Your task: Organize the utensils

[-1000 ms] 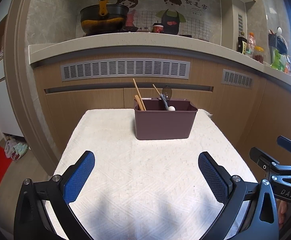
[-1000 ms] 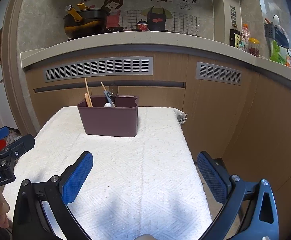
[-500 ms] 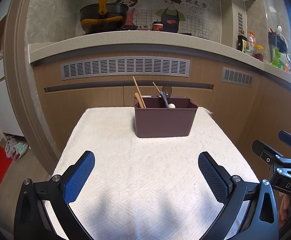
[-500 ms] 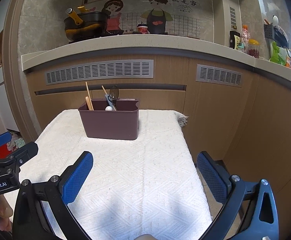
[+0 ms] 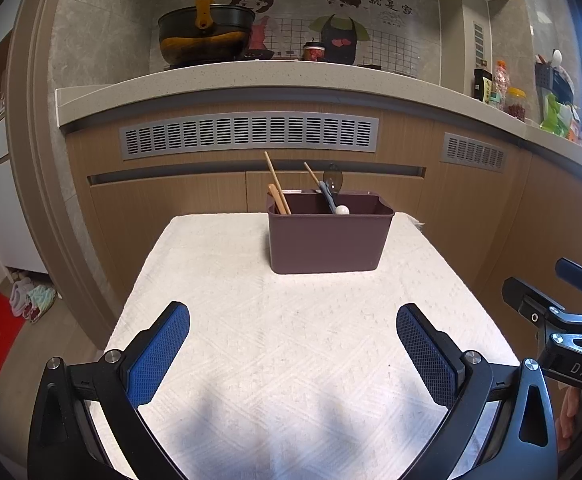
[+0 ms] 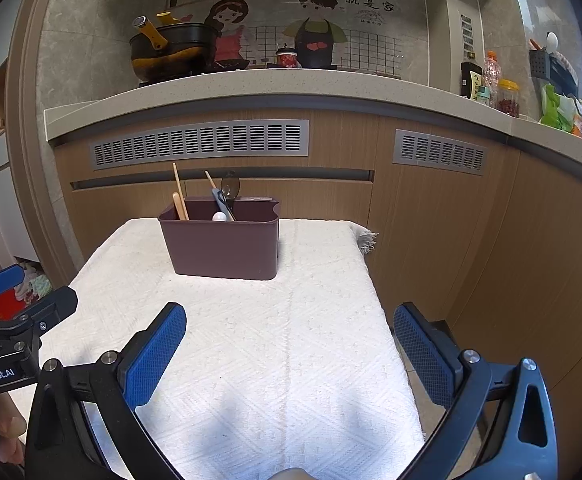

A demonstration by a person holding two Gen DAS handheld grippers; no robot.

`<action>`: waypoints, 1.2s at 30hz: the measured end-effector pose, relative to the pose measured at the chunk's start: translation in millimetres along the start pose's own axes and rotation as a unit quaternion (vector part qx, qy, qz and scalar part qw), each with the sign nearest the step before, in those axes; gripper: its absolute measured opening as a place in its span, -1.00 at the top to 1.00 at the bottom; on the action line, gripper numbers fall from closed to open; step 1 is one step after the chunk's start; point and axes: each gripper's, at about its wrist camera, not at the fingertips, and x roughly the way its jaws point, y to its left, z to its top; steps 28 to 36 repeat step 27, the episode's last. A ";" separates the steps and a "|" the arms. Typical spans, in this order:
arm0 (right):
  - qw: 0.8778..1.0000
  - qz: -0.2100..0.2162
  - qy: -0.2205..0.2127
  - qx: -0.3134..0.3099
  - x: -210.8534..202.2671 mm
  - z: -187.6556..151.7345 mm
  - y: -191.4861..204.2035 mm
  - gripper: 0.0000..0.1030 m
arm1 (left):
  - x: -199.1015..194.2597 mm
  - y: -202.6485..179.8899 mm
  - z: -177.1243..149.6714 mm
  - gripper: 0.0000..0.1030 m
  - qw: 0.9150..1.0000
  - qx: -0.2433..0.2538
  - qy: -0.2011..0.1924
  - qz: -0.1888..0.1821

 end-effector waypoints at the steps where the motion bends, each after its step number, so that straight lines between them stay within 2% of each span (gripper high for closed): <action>1: 1.000 0.000 0.000 0.000 -0.1 0.2 0.0 -1.00 | 0.2 0.2 0.6 -0.99 1.000 0.000 0.000 -0.001; 36: 1.000 0.006 -0.003 -0.001 2.6 -0.4 -1.1 -1.00 | 0.4 4.6 -3.3 -0.99 1.000 -0.002 0.001 -0.001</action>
